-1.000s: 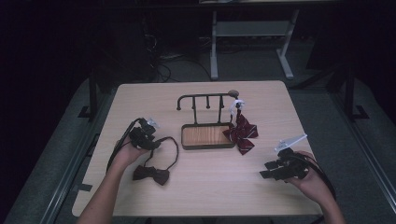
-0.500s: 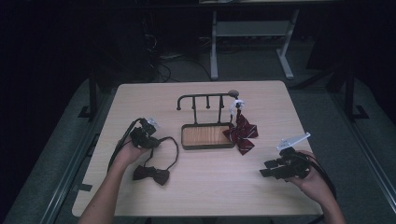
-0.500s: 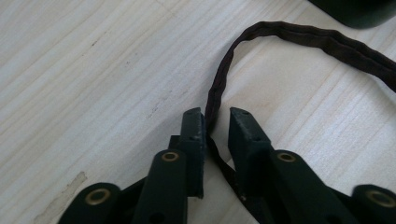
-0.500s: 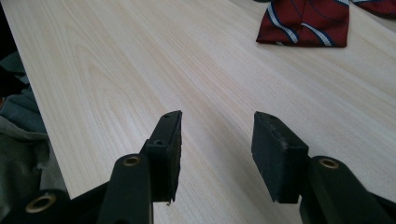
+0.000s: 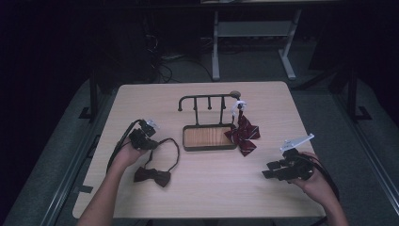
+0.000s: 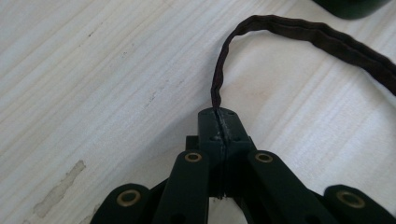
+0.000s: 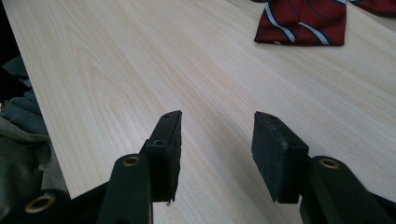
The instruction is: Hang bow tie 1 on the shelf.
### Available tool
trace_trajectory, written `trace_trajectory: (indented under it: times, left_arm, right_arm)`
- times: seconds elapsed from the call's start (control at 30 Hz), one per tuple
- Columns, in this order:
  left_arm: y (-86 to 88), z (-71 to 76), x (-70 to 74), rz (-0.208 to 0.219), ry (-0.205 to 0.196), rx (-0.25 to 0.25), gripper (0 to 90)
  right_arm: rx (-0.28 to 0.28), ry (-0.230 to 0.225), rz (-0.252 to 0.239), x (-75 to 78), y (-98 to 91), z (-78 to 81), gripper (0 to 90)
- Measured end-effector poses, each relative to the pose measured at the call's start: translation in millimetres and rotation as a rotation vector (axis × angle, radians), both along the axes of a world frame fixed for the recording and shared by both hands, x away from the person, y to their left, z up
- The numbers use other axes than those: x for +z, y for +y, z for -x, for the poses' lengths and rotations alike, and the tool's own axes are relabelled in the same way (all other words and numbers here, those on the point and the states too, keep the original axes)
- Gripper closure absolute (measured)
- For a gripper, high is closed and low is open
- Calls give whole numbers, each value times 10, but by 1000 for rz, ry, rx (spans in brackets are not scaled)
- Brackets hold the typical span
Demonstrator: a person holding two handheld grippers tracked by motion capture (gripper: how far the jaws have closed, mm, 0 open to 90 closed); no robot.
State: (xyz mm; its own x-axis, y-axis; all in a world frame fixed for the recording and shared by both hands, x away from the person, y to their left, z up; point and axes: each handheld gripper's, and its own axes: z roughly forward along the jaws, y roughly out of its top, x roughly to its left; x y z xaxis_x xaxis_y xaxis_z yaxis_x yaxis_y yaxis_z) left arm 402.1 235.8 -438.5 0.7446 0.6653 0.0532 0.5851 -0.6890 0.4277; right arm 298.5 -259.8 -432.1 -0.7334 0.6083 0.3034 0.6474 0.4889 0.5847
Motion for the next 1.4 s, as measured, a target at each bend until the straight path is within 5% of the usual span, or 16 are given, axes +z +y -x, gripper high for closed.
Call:
trace_trajectory:
  times: [0.2,0.43,1.07,1.4]
  left_arm:
    - [30,66,85,3,-7,-22,897]
    - [22,163,206,58,-17,-47,897]
    - [-22,356,497,30,-34,-141,897]
    - [8,425,602,50,-23,-174,897]
  right_arm:
    - [-7,-3,-12,7,-22,-3,524]
    - [-17,4,-19,-16,-48,-15,520]
    - [-36,13,-32,-52,-123,-31,517]
    - [-41,8,-33,-47,-124,-26,517]
